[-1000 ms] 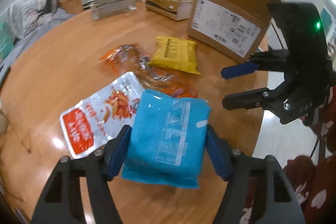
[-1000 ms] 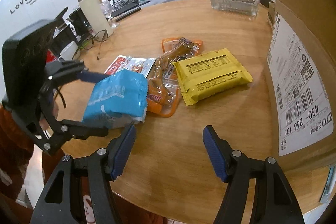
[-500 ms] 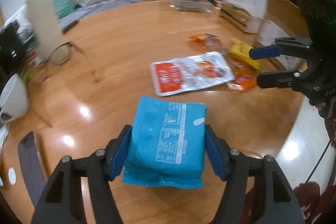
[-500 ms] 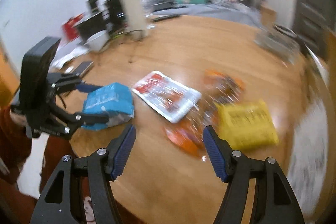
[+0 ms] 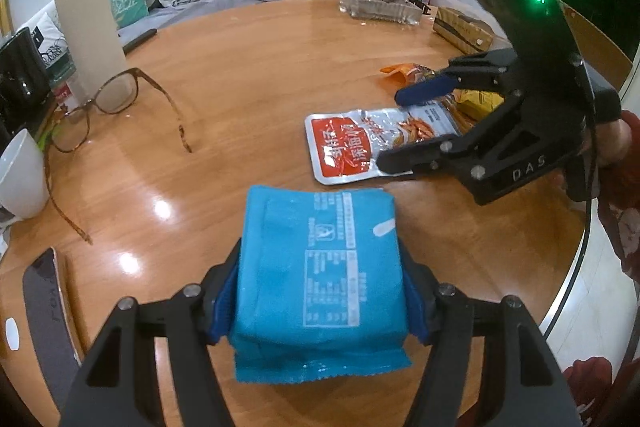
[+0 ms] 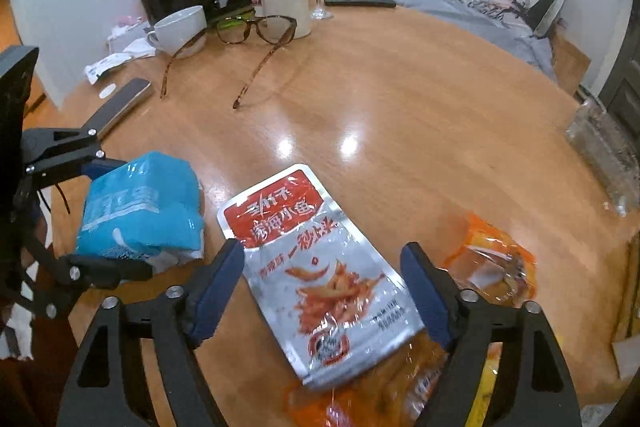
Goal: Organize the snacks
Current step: 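Grasp the red-and-white fish snack pack with the right gripper while the left gripper holds the blue pack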
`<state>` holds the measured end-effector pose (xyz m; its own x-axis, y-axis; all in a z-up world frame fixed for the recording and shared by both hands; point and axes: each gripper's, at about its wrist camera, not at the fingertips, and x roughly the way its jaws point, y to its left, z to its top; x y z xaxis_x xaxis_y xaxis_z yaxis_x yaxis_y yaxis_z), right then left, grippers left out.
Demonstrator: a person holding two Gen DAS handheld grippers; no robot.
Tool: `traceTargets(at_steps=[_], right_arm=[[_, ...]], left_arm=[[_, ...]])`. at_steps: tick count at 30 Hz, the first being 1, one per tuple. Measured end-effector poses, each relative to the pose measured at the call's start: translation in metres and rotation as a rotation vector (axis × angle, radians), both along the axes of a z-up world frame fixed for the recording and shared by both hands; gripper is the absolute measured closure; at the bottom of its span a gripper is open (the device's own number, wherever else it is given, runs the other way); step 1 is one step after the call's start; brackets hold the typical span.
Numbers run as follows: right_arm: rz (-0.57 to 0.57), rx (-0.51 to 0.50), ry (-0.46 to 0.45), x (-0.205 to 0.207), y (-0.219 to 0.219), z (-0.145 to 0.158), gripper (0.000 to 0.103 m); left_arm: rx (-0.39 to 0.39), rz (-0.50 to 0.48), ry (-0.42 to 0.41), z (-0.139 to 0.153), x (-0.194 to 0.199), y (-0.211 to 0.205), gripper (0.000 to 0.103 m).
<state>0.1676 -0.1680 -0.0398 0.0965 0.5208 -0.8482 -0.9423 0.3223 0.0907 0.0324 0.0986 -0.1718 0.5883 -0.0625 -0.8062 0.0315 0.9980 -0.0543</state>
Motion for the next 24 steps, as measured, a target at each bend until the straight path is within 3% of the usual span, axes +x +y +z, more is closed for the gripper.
traceTargets(at_steps=[6,9,12,17,21,24], right_arm=[[0.054,-0.026,0.041,-0.021,-0.01,0.002,0.022],[0.05,-0.045,-0.014,-0.036,-0.013,0.0,0.022],[0.013,-0.044,-0.071,-0.038,-0.01,-0.002,0.022],[-0.08,-0.024,-0.051,-0.031,0.003,-0.005,0.023],[-0.112,-0.001,-0.06,-0.032,0.008,-0.004,0.037],[-0.129,-0.005,-0.06,-0.033,0.01,-0.003,0.038]], left_arm=[[-0.005,0.025,-0.006,0.0,-0.004,0.006,0.04],[-0.003,0.044,-0.007,0.0,-0.003,0.01,0.04],[0.005,0.063,-0.011,0.0,-0.005,0.013,0.04],[0.004,0.08,-0.017,-0.001,-0.007,0.017,0.04],[0.0,0.087,-0.021,-0.001,-0.007,0.019,0.04],[-0.005,0.095,-0.026,0.0,-0.009,0.02,0.04]])
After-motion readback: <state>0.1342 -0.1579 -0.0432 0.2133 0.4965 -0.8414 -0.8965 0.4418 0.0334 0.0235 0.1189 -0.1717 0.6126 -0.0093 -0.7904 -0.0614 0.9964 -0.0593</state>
